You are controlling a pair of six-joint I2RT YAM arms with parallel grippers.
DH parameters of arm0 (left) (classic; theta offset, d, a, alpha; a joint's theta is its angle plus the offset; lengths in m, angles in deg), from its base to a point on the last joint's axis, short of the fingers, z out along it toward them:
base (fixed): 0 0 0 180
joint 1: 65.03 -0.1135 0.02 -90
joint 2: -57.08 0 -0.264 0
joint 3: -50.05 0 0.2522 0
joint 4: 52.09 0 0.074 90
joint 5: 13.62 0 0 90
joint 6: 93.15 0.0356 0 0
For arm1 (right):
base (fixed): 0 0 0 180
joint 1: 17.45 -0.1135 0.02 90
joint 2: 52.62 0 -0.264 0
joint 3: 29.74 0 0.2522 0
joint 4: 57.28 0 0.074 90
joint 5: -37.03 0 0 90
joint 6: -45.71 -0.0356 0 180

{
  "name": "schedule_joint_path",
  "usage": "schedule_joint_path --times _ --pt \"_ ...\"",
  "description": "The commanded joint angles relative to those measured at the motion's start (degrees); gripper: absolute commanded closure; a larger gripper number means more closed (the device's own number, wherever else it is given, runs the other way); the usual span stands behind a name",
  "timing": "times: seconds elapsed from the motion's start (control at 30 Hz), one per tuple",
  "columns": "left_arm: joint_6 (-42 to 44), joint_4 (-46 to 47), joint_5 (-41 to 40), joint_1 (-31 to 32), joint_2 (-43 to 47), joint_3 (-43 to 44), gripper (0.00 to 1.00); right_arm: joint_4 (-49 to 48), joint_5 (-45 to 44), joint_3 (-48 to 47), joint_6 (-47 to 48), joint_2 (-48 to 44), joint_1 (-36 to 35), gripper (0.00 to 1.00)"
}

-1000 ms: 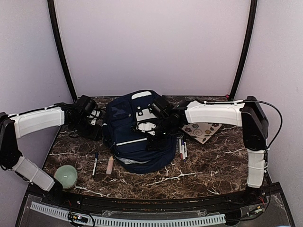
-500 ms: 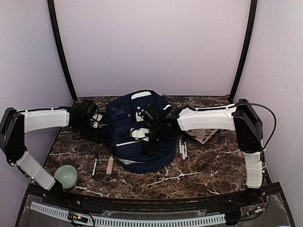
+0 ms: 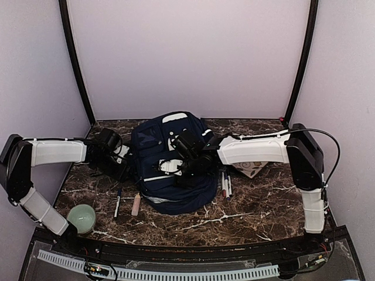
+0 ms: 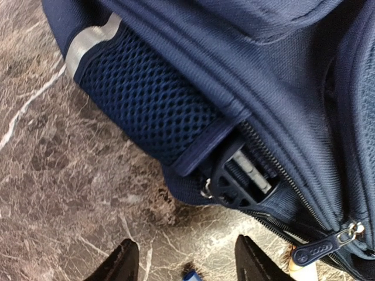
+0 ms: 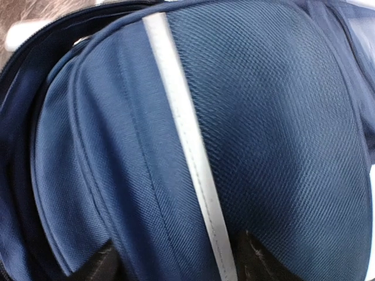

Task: Pack the student bag
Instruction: Pick up the largest pocket of the bag from the student bag, then grab the largest pocket of the student bag.

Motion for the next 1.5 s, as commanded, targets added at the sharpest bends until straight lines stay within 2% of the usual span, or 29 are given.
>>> schedule_joint_path --times 0.0,0.2,0.33,0.43,0.5,0.73,0.87,1.13,1.23,1.33,1.4,1.47 --pt "2.9 2.1 2.4 -0.4 3.5 -2.1 0.42 -2.5 -4.0 -2.2 -1.3 -0.6 1.6 0.51" --pt "3.7 5.1 3.6 -0.4 5.5 -4.4 0.43 -4.0 -4.7 -2.8 -0.5 -5.5 2.6 0.83" --pt "4.6 6.5 4.3 -0.4 6.4 -5.4 0.45 -4.7 -3.8 -2.8 -0.3 -9.3 3.4 0.92" --pt "6.1 8.2 6.2 -0.4 7.6 -6.7 0.47 -5.2 -3.3 -2.7 -0.4 -11.2 3.6 0.94" --pt "7.9 10.2 8.0 -0.4 9.1 -8.5 0.53 -5.1 -3.3 -2.8 -0.4 -11.8 3.7 0.95" --pt "12.2 16.8 18.1 -0.4 14.4 -14.3 0.61 -6.0 -3.2 -2.1 -0.9 -11.8 4.5 0.99" --pt "11.7 16.7 15.6 -0.3 14.4 -14.7 0.63 -6.5 -2.7 -2.1 -2.4 -12.1 5.2 1.0" --pt "13.3 15.4 11.4 -0.4 13.1 -14.1 0.72 -6.4 -3.0 -5.2 -3.1 -13.7 6.5 1.0" --pt "14.1 15.2 12.2 -0.4 13.8 -14.4 0.84 -6.3 -2.5 -5.7 -3.4 -14.1 6.8 1.0" --pt "15.0 14.6 14.2 -0.4 13.3 -14.6 0.91 -6.5 -2.2 -6.1 -3.6 -14.1 6.9 1.0" --pt "15.4 14.3 14.2 -0.4 12.2 -14.4 0.91 -6.4 -1.6 -6.7 -4.1 -13.8 6.8 1.0" --pt "15.8 14.7 13.9 -0.4 10.9 -13.9 0.84 -6.1 -1.1 -7.7 -4.6 -13.4 6.9 1.0"
